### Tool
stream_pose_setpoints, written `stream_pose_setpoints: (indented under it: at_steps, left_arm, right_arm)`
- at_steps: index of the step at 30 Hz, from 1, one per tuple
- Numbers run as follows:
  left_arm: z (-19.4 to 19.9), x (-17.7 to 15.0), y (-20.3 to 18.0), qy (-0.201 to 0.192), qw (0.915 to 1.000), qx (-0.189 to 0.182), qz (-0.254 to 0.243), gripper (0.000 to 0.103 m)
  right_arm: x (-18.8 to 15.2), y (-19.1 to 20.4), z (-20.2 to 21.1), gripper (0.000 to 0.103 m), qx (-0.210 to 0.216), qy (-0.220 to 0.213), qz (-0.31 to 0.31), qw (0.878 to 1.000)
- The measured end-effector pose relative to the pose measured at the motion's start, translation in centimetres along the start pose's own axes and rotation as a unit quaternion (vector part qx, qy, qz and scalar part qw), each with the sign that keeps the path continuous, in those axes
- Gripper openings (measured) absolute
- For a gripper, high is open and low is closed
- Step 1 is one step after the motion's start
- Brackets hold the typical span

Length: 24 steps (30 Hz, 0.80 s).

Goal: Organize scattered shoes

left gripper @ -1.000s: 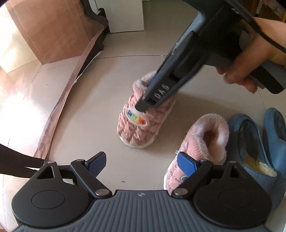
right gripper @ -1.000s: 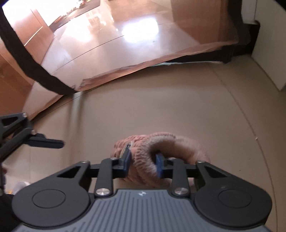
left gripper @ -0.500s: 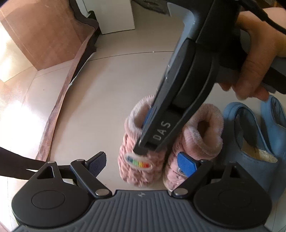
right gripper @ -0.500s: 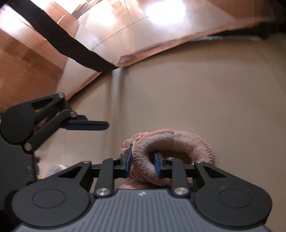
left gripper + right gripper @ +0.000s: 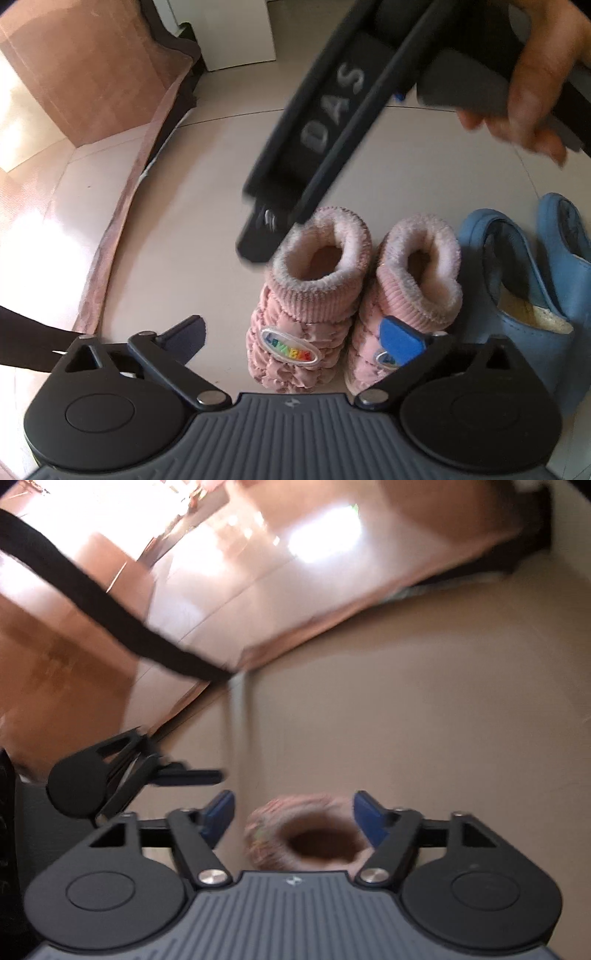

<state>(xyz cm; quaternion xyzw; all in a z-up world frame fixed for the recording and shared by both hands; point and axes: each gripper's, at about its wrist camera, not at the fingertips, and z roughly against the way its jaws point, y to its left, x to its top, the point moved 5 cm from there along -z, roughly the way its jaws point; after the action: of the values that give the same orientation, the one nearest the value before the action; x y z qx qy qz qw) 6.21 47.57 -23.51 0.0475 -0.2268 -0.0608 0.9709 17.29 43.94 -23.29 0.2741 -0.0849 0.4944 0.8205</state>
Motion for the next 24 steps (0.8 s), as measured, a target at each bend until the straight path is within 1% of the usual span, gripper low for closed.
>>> stream_pose_setpoints:
  at_steps: [3,6,10,11,13,15,19,22,24]
  left_arm:
    - [0.0,0.2,0.0,-0.003,1.0,0.001,-0.005,0.103]
    - [0.0,0.3,0.1,-0.007,0.9999,0.001,-0.009,0.103]
    - [0.4,0.5,0.2,-0.014,0.9997,-0.018,-0.004,0.103]
    - [0.3,0.7,0.1,-0.012,0.9995,-0.029,0.0,0.103]
    - [0.2,0.7,-0.1,-0.008,0.9992,-0.04,0.004,0.103]
    - [-0.1,0.9,-0.6,0.003,0.9987,-0.051,0.008,0.103]
    - [-0.5,1.2,-2.2,0.029,0.9969,-0.071,0.016,0.103]
    - [-0.2,0.9,-3.2,0.046,0.9958,-0.078,0.017,0.103]
    - [0.1,0.7,-3.8,0.055,0.995,-0.081,0.019,0.103]
  right_arm:
    - [-0.9,-0.3,0.5,0.074,-0.025,0.01,0.008,1.0]
    - [-2.3,-0.4,1.1,0.074,-0.023,0.022,0.001,0.999]
    - [-5.2,-1.2,3.4,0.076,-0.029,0.034,0.005,0.999]
    - [-6.3,-1.7,4.3,0.077,-0.031,0.031,-0.002,0.999]
    - [-8.2,-2.9,5.8,0.077,-0.034,0.026,-0.019,0.999]
    - [-10.4,-4.5,7.3,0.077,-0.033,0.01,-0.052,0.998]
    - [-12.7,-6.5,8.8,0.078,-0.023,-0.02,-0.089,0.996]
    - [-13.6,-7.6,9.1,0.083,-0.005,-0.043,-0.103,0.994]
    - [-14.0,-8.5,9.0,0.084,0.003,-0.052,-0.114,0.992]
